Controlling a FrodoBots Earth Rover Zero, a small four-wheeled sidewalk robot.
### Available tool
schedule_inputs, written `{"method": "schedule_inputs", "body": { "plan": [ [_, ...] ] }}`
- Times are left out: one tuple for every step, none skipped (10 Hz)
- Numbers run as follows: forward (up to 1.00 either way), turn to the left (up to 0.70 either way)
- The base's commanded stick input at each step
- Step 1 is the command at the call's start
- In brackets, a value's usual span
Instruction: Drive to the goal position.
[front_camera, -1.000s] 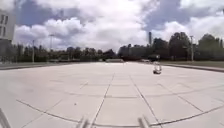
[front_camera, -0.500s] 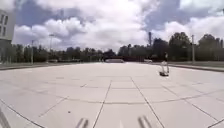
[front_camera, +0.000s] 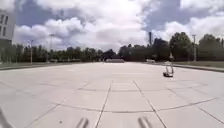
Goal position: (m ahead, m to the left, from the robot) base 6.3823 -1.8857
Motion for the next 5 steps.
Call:
{"method": "schedule_inputs", "body": {
  "plan": [
    [0.5, 0.0],
    [0.5, 0.0],
    [0.5, 0.0],
    [0.5, 0.0],
    [0.5, 0.0]
  ]
}}
